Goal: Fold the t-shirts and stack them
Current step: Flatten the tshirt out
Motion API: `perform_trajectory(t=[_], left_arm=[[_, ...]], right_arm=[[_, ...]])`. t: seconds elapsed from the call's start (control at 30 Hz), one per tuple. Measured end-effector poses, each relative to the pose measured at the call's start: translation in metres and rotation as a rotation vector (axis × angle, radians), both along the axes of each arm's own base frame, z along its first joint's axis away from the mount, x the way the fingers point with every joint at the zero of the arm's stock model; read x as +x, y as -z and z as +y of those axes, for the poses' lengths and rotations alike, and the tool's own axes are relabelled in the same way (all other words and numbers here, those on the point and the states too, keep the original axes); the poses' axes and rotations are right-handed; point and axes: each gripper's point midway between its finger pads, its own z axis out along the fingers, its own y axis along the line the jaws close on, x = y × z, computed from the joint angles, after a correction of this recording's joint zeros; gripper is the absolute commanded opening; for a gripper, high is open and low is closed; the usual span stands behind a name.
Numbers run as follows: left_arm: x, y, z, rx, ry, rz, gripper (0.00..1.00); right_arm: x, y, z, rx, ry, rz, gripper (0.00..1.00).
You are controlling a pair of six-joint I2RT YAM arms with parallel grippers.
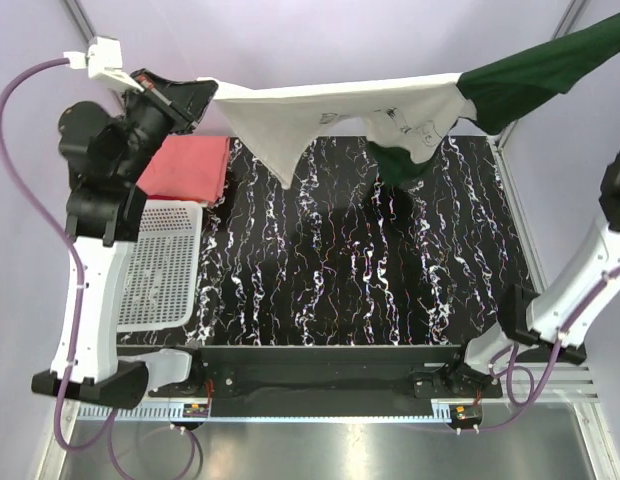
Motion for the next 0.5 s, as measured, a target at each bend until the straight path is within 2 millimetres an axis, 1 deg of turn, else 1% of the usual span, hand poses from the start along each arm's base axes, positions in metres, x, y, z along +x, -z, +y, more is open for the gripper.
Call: perform_trajectory(t=[0.1, 0.17, 0.33, 0.37, 0.4, 0.43, 0.5], left_arm=[[-0.03, -0.016, 0.003, -0.007, 0.009, -0.057, 0.0], [-0.047, -0.024, 0.006, -0.014, 0.013, -0.087, 0.0], [-0.09, -0.046, 0.009, -0.045, 0.041, -0.16, 0.0], [-0.097, -0.049, 0.009, -0.05, 0.049, -0.17, 0.0], [-0.105, -0.052, 0.009, -0.054, 0.058, -0.179, 0.0], [-0.112, -0.054, 0.008, -0.056, 0.069, -0.19, 0.0], [-0.125, -0.057, 0.007, -0.061, 0.09, -0.2, 0.0]], right_arm=[[-0.043, -0.024, 0.017, -0.042, 0.012, -0.078, 0.0], [-0.072, -0.035, 0.025, -0.061, 0.039, -0.121, 0.0], [-0.127, -0.047, 0.031, -0.078, 0.139, -0.185, 0.0], [-0.142, -0.049, 0.032, -0.083, 0.165, -0.201, 0.0], [-0.151, -0.051, 0.032, -0.085, 0.188, -0.212, 0.0], [-0.168, -0.053, 0.033, -0.09, 0.22, -0.232, 0.0], [-0.192, -0.056, 0.035, -0.099, 0.267, -0.26, 0.0]])
